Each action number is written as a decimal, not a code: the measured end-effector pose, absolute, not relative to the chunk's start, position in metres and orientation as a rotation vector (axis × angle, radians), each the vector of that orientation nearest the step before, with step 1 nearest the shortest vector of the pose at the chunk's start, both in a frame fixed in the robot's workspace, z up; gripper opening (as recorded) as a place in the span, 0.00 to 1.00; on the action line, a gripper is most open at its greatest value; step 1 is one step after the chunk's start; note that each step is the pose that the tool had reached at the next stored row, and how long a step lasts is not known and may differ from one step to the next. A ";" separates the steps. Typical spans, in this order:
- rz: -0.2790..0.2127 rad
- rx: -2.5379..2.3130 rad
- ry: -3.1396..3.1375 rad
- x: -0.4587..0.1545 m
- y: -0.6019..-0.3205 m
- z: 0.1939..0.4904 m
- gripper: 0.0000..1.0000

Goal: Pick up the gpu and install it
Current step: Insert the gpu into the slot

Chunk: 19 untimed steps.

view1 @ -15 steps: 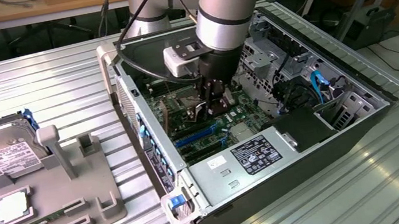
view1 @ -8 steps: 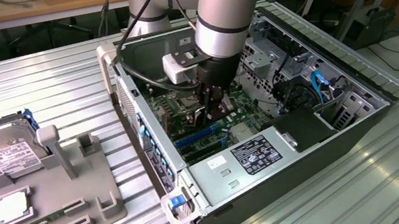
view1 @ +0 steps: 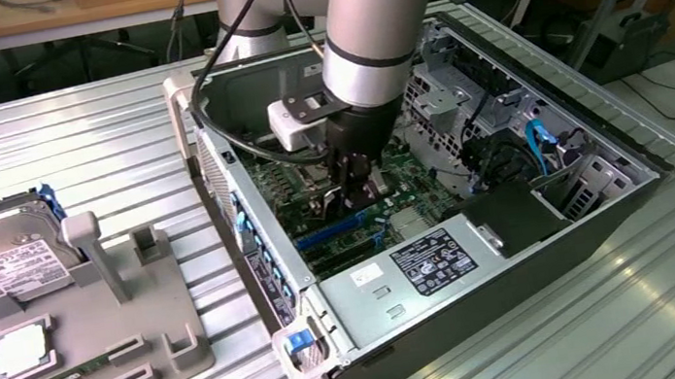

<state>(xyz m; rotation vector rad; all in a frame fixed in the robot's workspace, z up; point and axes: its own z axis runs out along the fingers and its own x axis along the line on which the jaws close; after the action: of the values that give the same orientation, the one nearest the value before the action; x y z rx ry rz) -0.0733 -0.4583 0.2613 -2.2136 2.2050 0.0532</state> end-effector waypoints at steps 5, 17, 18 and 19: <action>0.035 -2.206 2.196 -0.075 -0.458 0.261 0.27; 0.041 -2.204 2.194 -0.078 -0.461 0.258 0.27; 0.043 -2.204 2.194 -0.078 -0.461 0.258 0.27; 0.045 -2.204 2.195 -0.078 -0.461 0.258 0.27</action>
<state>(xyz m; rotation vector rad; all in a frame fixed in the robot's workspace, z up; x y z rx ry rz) -0.0782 -0.4608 0.2581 -2.2040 2.1948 0.0451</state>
